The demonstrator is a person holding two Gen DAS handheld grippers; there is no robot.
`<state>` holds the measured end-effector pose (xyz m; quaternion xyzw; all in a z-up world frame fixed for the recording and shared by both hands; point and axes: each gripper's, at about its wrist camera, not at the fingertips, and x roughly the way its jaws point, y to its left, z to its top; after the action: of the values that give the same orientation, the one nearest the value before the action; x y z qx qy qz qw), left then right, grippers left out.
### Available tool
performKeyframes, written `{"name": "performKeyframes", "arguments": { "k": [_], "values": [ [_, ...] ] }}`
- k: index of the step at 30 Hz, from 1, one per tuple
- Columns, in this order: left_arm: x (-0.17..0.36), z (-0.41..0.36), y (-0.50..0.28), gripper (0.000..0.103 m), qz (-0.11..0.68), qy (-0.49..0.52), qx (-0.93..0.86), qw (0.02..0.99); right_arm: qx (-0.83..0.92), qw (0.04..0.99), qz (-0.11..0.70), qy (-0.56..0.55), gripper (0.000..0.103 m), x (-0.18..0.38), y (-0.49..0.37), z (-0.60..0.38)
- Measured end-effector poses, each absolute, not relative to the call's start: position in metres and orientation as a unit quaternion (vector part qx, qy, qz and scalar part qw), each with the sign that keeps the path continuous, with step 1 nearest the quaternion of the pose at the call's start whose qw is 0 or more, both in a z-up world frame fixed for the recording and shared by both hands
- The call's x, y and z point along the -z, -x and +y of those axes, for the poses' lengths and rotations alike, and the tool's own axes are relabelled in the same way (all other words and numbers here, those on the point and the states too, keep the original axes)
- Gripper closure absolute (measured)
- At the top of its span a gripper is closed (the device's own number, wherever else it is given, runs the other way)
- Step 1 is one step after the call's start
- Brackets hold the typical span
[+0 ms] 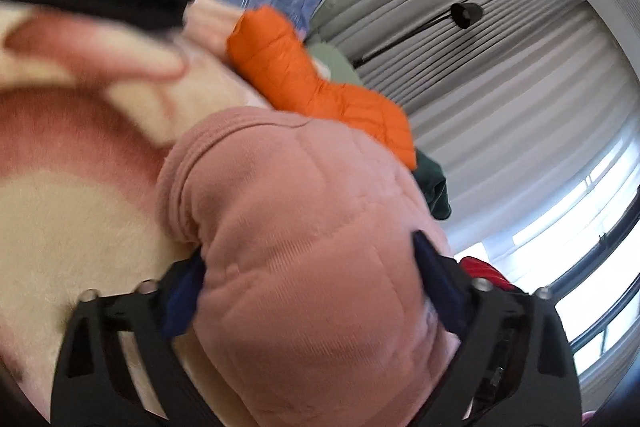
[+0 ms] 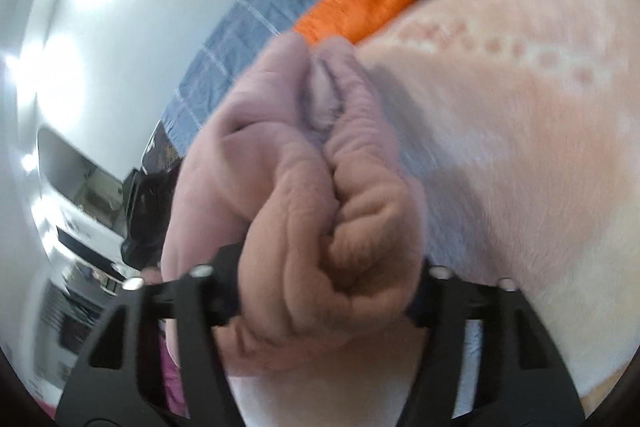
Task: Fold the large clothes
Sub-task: 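Lift the pink jacket bundle with both tools and carry it onto the orange jacket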
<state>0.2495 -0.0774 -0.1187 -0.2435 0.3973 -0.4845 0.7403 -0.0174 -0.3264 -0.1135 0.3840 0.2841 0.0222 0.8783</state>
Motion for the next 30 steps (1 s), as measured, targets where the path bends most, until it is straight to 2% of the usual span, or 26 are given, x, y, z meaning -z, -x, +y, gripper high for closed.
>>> {"name": "performKeyframes", "arguments": {
  "k": [2,11,16,21,23,25,27,28,29,30],
  "values": [
    [0.096,-0.077,-0.241,0.020,0.366,0.243,0.491,0.752,-0.029,0.891,0.269,-0.365,0.050,0.100,0.021,-0.325],
    [-0.022,-0.111,-0.244,0.020,0.292,0.194,0.505,0.789,-0.062,0.929,0.181,-0.317,0.050,0.025,0.002,-0.350],
    [-0.093,-0.161,-0.287,0.020,0.255,0.165,0.499,0.812,-0.070,0.931,0.136,-0.331,0.049,-0.011,-0.056,-0.402],
    [-0.149,-0.240,-0.353,0.019,0.228,0.114,0.477,0.841,-0.044,0.924,0.091,-0.369,0.047,-0.017,-0.132,-0.446],
    [-0.150,-0.267,-0.379,0.008,0.217,0.085,0.448,0.863,-0.036,0.912,0.076,-0.402,0.043,-0.005,-0.174,-0.473],
    [-0.135,-0.284,-0.400,0.005,0.222,0.050,0.403,0.886,-0.009,0.901,0.102,-0.421,0.037,0.026,-0.220,-0.495],
    [-0.090,-0.292,-0.425,0.005,0.262,0.042,0.389,0.882,0.052,0.881,0.195,-0.429,0.037,0.075,-0.266,-0.505],
    [-0.061,-0.292,-0.435,0.005,0.293,0.046,0.388,0.872,0.083,0.860,0.267,-0.428,0.037,0.111,-0.291,-0.507],
    [-0.030,-0.291,-0.442,0.005,0.325,0.042,0.387,0.862,0.081,0.856,0.279,-0.427,0.037,0.126,-0.299,-0.506],
    [-0.009,-0.290,-0.444,0.005,0.345,0.031,0.384,0.856,0.087,0.862,0.253,-0.430,0.036,0.129,-0.296,-0.505]
  ]
}}
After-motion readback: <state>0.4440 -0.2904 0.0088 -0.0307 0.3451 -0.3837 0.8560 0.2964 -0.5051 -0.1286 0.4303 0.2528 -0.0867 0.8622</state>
